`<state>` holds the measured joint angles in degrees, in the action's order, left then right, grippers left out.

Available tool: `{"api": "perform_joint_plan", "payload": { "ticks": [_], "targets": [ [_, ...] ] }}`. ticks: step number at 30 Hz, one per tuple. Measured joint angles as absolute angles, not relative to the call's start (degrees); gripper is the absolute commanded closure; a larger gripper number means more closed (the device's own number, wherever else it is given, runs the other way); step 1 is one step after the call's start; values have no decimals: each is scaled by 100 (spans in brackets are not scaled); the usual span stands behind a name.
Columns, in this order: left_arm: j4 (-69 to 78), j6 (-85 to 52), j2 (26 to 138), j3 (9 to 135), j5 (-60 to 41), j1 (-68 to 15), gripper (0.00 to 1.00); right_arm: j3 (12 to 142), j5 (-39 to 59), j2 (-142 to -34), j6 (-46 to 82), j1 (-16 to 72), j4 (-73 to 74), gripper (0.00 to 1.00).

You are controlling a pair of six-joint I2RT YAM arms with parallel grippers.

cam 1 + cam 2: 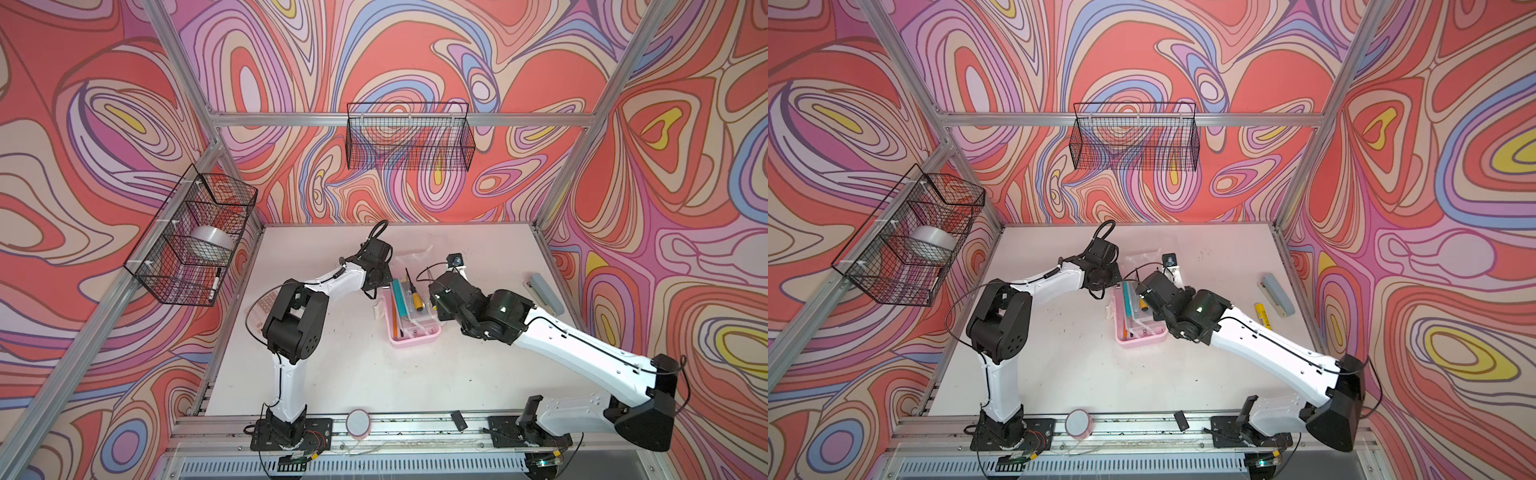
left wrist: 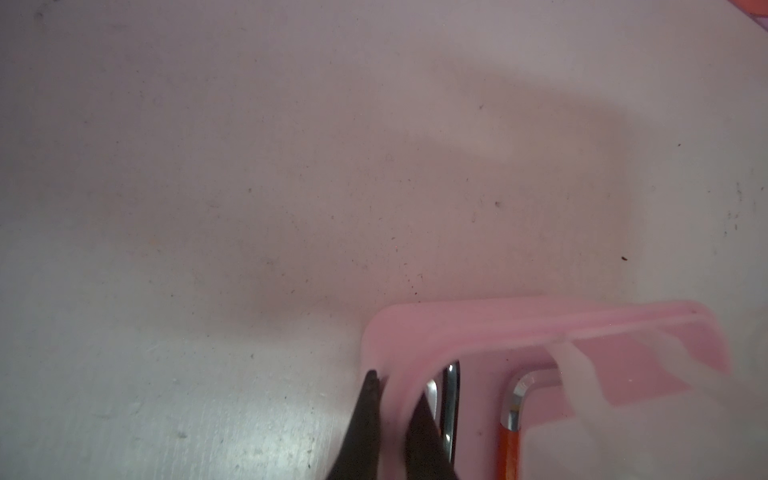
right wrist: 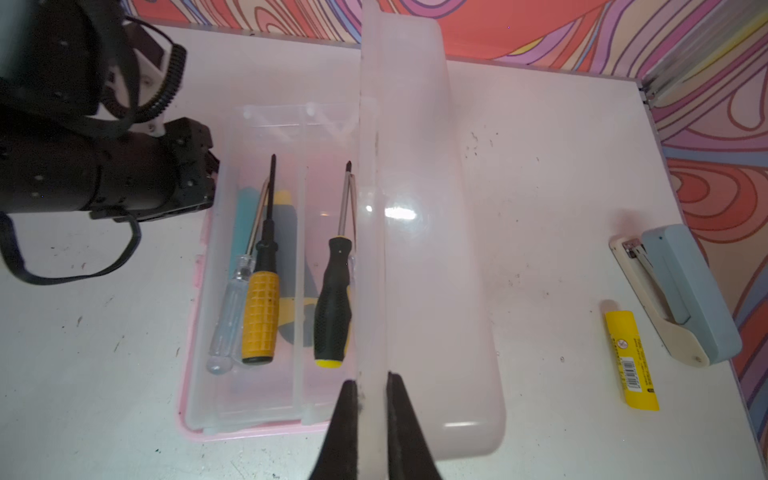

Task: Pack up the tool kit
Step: 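Swing the clear lid over the box with the right gripper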

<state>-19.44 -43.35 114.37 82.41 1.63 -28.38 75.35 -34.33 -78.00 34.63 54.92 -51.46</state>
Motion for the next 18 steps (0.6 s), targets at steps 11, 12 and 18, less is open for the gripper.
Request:
{"api": "perform_joint_plan", "payload": {
  "ticks": [11,12,18],
  "targets": [
    [-1772,-4298,11434,8178,-152,-3105,96,7964,-2672,-8517,3699,6090,-4348,66],
    [-1774,-4283,11434,8176,-187,-3138,96,7966,-2582,-8514,3710,6104,-4261,66],
    [-1780,-4313,11413,8152,-222,-3240,93,7913,-2257,-8357,3719,6121,-3876,62]
  ]
}}
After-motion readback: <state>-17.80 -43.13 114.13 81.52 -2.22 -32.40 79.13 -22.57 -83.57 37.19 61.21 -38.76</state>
